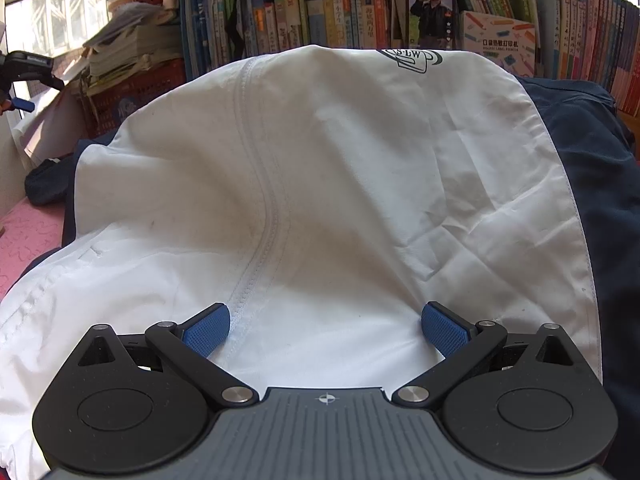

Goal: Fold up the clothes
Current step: 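Lay the navy sleeve flat beside the jacket body with the left gripper, then grasp the other striped navy sleeve cuff with the right gripper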

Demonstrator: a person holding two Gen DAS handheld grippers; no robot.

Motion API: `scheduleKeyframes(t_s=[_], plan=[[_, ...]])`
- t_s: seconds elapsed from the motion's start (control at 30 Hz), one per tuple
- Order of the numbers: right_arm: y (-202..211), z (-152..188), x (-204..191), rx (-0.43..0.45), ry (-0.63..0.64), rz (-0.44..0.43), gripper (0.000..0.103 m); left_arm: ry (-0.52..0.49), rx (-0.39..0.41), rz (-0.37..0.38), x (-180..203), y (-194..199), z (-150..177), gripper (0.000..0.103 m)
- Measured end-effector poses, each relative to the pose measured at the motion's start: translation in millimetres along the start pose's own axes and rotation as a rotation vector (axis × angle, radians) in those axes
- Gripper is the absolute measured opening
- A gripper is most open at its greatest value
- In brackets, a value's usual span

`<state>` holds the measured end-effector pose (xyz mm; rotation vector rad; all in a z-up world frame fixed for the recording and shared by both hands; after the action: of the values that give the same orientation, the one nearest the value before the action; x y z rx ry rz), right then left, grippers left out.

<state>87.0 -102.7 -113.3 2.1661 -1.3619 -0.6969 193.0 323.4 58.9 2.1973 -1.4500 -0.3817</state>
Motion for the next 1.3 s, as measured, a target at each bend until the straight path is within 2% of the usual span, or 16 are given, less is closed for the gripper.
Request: scheduleKeyframes(t_s=[0.13,0.2,0.27,0.3,0.37,0.5,0.57,0.6,0.63,0.7,0.83,0.93,1.0,1.07,1.23,1.3], plan=[[0.8,0.6,1.4,0.005,-0.008,-0.008,0.103,-0.060,0.043,0.234,99.6,53.3,46.4,0.080],[2.0,0.7,2.8,0.011,-0.018,-0.018,0.103,-0.050,0.018,0.344,139.6,70.1,81.2,0.082],[6.1,-0.6,6.7,0.032,-0.051,-0.044,0.103,-0.049,-0.026,0.419,172.0,77.8,118.6,0.082],[11.5,-0.9,11.0,0.050,-0.080,-0.059,0.103,-0.063,-0.049,0.424,182.5,76.1,134.9,0.082],[32.1,4.1,26.2,0.088,-0.149,-0.082,0.103,-0.117,-0.099,0.361,189.4,65.3,165.4,0.082],[78.4,25.8,79.7,0.136,-0.203,0.014,0.103,-0.244,-0.113,0.126,153.6,38.0,194.2,0.081],[98.5,36.3,107.1,0.155,-0.220,0.073,0.103,-0.248,-0.120,-0.013,123.6,29.8,196.1,0.081],[105.9,39.1,121.7,0.166,-0.235,0.104,0.103,-0.220,-0.127,-0.037,113.3,30.3,194.4,0.081],[114.2,41.2,137.3,0.180,-0.258,0.134,0.103,-0.182,-0.133,-0.033,106.0,33.7,192.1,0.080],[127.9,43.9,167.4,0.210,-0.317,0.174,0.103,-0.136,-0.112,0.029,108.7,48.1,183.6,0.080],[132.0,29.3,208.2,0.297,-0.523,0.096,0.103,-0.152,-0.060,0.209,162.1,77.5,174.8,0.082],[118.1,15.4,231.9,0.334,-0.621,0.071,0.103,-0.180,-0.057,0.314,204.3,82.7,185.7,0.085],[103.7,8.9,243.4,0.325,-0.662,0.089,0.102,-0.234,-0.051,0.299,217.9,76.3,197.4,0.085],[87.0,4.9,249.1,0.290,-0.670,0.105,0.095,-0.257,-0.061,0.263,219.7,67.0,207.3,0.085],[47.1,-2.8,240.5,0.193,-0.539,0.169,0.091,-0.214,-0.117,0.240,211.7,50.8,221.4,0.085],[35.2,-6.4,235.1,0.178,-0.514,0.166,0.091,-0.220,-0.113,0.246,212.9,50.1,222.3,0.091]])
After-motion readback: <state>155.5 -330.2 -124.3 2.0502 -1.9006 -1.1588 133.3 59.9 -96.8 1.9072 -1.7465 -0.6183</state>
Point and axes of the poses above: each gripper's, at about its wrist camera, not at the fingertips, and y roughly against the way its jaws point, x to its right, z to its underside, the point moved 10 cm from there along -y, roughly the way its jaws point, and after that the axes turned 6 degrees about -z, right-handed, at the moved point
